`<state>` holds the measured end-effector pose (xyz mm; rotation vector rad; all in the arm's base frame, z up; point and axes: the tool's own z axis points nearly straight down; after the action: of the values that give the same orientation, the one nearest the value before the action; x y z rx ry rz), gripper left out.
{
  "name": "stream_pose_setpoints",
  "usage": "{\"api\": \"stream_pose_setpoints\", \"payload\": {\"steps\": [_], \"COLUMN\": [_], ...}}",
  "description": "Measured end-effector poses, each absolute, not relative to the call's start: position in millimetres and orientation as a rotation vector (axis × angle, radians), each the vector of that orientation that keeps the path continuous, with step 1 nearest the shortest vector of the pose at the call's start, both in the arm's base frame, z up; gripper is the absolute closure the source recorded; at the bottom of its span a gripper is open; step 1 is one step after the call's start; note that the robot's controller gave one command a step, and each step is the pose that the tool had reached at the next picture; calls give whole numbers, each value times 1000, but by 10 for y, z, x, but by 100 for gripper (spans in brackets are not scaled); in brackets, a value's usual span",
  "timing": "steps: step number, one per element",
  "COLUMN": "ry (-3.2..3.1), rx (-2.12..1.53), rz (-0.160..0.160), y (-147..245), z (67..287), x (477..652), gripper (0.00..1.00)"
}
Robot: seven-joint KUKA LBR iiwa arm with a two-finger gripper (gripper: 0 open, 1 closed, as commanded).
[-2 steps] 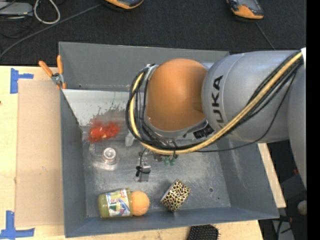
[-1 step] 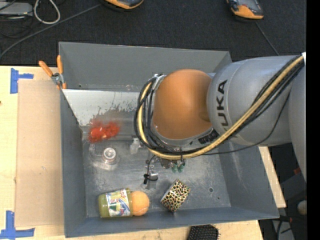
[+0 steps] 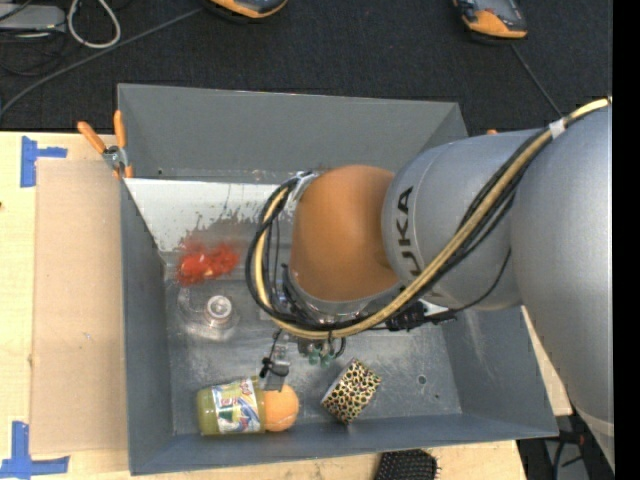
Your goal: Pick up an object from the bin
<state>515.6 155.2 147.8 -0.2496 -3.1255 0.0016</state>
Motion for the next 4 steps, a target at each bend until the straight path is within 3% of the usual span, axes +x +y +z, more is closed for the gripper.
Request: {"api": "stream_pose_setpoints", "payload": {"steps": [1, 2, 3, 4], "ry": [-3145, -3144, -3144, -3137], "rx": [45, 39, 4, 178], "rz": [1, -6, 2, 1], "y": [1158, 1002, 1461, 1351], "z": [1059, 685, 698, 698], "x": [4996, 4855, 5124, 5130], "gripper": [0, 0, 0, 0]}}
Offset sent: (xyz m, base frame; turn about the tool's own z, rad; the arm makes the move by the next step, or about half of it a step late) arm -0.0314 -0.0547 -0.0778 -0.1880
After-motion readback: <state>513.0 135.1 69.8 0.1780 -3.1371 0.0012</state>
